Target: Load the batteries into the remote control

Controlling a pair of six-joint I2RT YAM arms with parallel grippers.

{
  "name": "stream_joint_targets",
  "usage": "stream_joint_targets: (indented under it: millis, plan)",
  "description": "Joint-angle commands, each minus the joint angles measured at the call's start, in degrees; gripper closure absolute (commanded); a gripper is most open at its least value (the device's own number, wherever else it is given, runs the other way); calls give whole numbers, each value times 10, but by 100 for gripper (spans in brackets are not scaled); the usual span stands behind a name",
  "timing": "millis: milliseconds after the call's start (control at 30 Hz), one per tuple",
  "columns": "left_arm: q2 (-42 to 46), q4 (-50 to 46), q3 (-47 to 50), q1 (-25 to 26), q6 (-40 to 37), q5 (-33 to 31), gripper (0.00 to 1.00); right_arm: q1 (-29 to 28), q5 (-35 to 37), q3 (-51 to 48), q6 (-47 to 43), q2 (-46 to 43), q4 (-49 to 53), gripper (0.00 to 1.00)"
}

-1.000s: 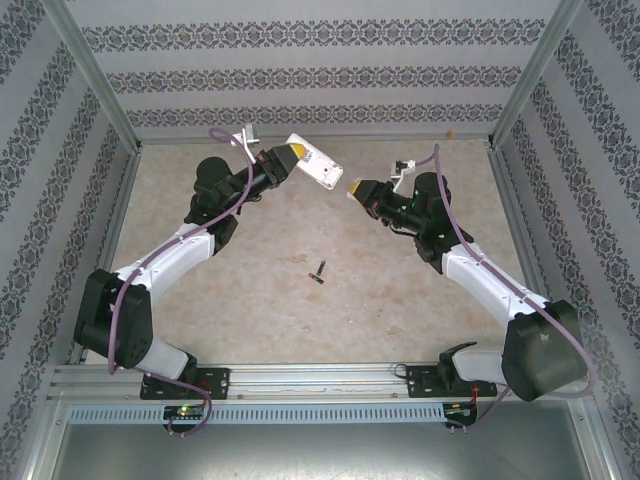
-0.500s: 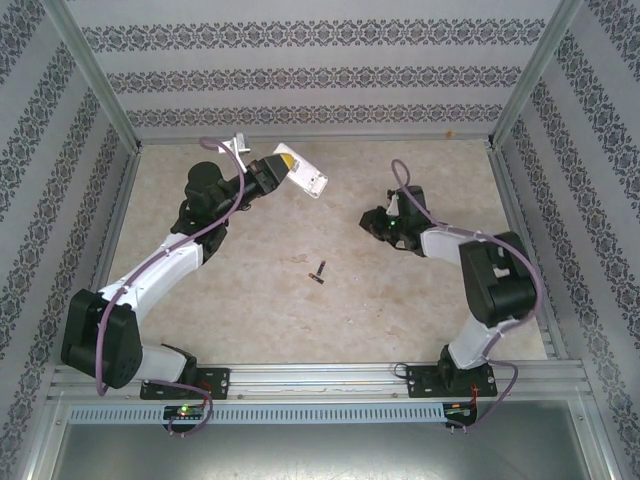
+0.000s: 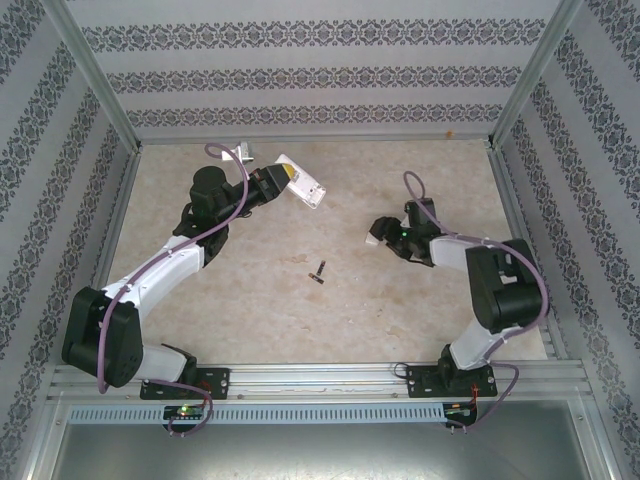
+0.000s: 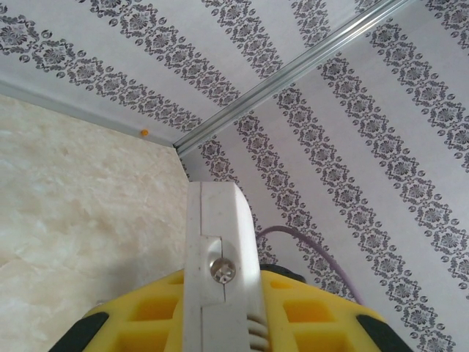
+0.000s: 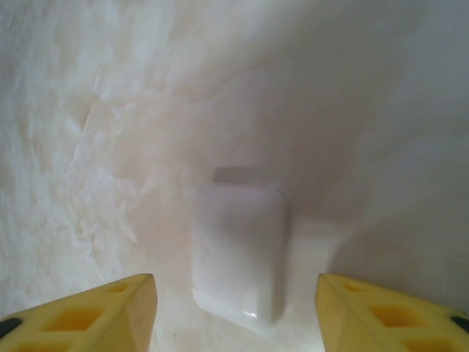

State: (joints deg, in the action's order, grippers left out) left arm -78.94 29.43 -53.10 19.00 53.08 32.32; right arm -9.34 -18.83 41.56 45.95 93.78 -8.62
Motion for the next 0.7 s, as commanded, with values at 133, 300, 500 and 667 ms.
stream_joint_targets:
  millis: [133,300,500,667]
  plan:
    - [-1,4,-13,-4,-9,4,100,-40,37,-1,-175,-204,-23,17]
    - [-7,11,-17,-4,-6,23,100,-177,45,50,-448,-271,-47,2]
    - [-9,25,-12,-4,9,38,100,-247,75,142,-584,-193,-37,3]
    - [-9,46,-2,-3,24,48,100,-250,17,215,-608,-111,-16,9]
